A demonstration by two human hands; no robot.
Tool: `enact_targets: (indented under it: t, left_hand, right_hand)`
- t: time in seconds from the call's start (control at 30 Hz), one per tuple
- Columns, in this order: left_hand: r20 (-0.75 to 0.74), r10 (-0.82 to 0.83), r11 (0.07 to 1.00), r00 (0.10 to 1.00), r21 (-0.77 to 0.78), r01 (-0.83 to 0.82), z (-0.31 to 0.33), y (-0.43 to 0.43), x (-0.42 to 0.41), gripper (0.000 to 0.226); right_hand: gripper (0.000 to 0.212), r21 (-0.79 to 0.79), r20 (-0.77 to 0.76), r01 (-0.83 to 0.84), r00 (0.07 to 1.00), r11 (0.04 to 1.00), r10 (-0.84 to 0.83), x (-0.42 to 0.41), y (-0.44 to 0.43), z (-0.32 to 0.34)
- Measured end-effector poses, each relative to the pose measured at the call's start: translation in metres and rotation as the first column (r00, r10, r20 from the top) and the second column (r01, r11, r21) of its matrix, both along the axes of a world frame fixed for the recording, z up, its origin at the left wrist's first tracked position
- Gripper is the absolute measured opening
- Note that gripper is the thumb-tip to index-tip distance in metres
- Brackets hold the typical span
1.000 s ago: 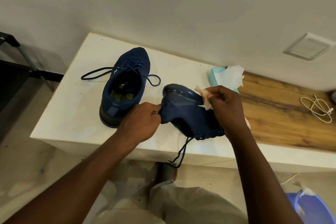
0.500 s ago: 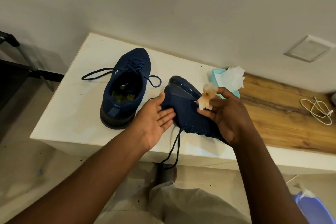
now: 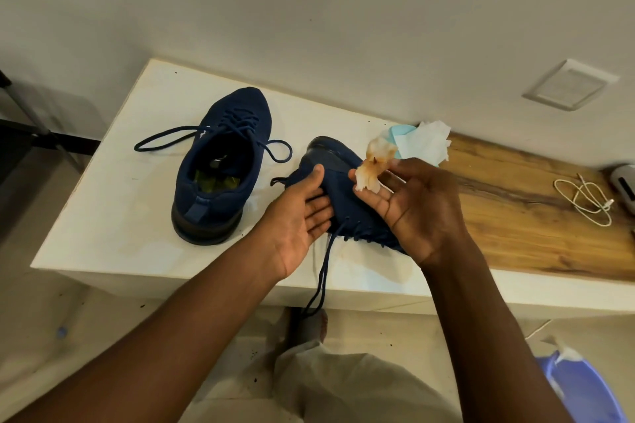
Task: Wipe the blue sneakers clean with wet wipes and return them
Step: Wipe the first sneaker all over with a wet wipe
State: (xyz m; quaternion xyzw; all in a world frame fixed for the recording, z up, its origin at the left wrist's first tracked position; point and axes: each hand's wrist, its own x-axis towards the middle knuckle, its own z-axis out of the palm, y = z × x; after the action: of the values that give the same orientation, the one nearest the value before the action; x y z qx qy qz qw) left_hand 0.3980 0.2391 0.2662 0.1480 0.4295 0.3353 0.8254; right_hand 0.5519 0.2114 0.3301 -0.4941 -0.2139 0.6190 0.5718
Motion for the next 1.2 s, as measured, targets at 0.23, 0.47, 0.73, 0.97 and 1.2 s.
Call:
enact_targets:
  t: [0.23,0.47,0.73,0.97,1.2]
  left_hand:
    - [-0.026,0.058,0.998,0.998,0.023,-0.057,0.005,0.004,0.0,0.036]
    - [0.098,0.129,0.978,0.987,-0.175,-0.11,-0.001,0.007,-0.005,0.068]
    - [0.085,0.186,0.976,0.979,-0.129,-0.174,-0.003,0.005,0.0,0.025]
    - [0.03,0.158,0.974,0.987,0.158,-0.161,0.017,0.0,0.001,0.021]
    - [-0.071,0.178,0.921,0.982,0.363,-0.141,0.045,-0.003,-0.009,0.03]
  right_hand:
    - [0.028,0.013,0.344,-0.044,0.938,0.999,0.036,-0.008,0.002,0.009]
    - [0.016,0.087,0.579,0.135,0.8,0.987,-0.16,0.005,-0.001,0.008]
    - [0.015,-0.054,0.507,0.149,0.856,0.987,-0.101,-0.009,0.01,-0.002]
    - [0.024,0.248,0.866,0.014,0.446,0.969,-0.228,0.0,0.002,0.009]
    - [0.017,0.354,0.932,-0.306,0.194,0.884,-0.307,-0.008,-0.008,0.028]
